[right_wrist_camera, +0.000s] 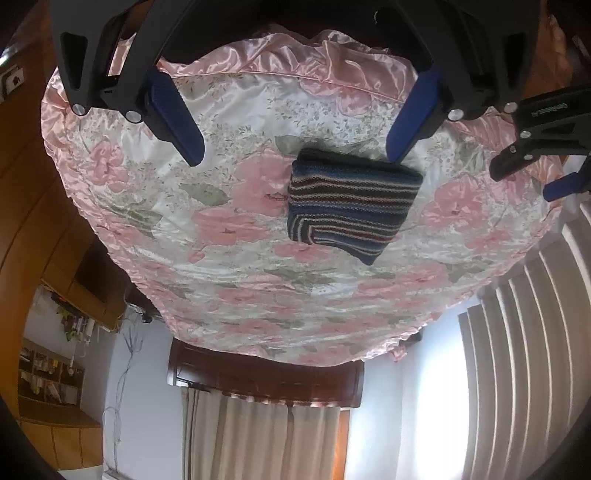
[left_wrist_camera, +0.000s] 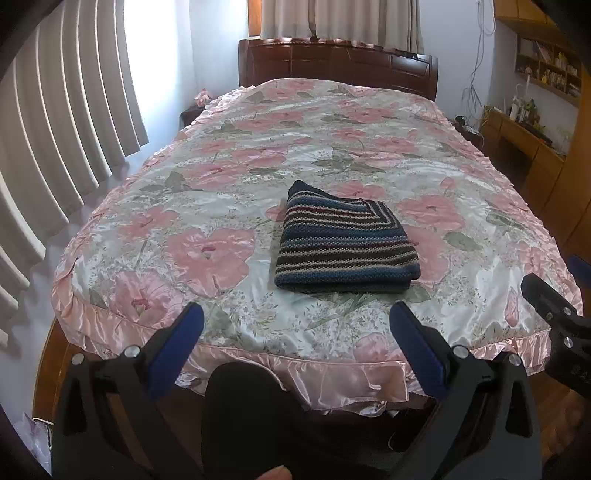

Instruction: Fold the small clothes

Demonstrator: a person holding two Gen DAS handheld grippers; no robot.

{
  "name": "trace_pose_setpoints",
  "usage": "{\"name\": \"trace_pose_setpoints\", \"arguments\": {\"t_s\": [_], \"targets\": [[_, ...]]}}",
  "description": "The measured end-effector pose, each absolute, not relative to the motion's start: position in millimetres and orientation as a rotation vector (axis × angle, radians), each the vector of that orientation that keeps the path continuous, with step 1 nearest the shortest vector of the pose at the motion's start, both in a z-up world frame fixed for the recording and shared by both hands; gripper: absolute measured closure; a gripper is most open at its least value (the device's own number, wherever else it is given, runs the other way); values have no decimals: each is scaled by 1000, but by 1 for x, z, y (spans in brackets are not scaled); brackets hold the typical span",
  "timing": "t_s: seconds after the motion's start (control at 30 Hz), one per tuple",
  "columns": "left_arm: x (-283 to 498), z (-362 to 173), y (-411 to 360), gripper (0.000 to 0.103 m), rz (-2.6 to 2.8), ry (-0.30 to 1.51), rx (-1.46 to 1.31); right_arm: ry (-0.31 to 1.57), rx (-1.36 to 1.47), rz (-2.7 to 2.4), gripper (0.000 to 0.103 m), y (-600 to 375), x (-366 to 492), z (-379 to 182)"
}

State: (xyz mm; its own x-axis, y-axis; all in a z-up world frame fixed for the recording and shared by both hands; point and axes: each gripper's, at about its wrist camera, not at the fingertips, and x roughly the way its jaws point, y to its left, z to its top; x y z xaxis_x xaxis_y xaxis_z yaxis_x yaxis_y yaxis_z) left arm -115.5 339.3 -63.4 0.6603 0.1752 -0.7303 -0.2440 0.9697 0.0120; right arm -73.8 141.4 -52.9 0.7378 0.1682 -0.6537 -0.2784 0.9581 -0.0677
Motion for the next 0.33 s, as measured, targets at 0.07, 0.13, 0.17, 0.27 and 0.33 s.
{"name": "trace_pose_setpoints", "arguments": {"t_s": [0.07,0.13,0.17,0.27,0.33], "targets": [[-115,-63,340,3,239,815,-91,704,-161,249,4,143,-74,-53],[-116,-63,340,3,241,813,-92,709,-153,252,4,143,-73,-51],[-116,-63,339,3,242,814,-90,709,-145,254,4,143,-73,-51],[-116,-62,337,3,242,815,-88,709,-124,259,4,140,-72,-49],[-117,-61,336,3,241,814,-86,712,-119,259,4,139,-72,-49]]}}
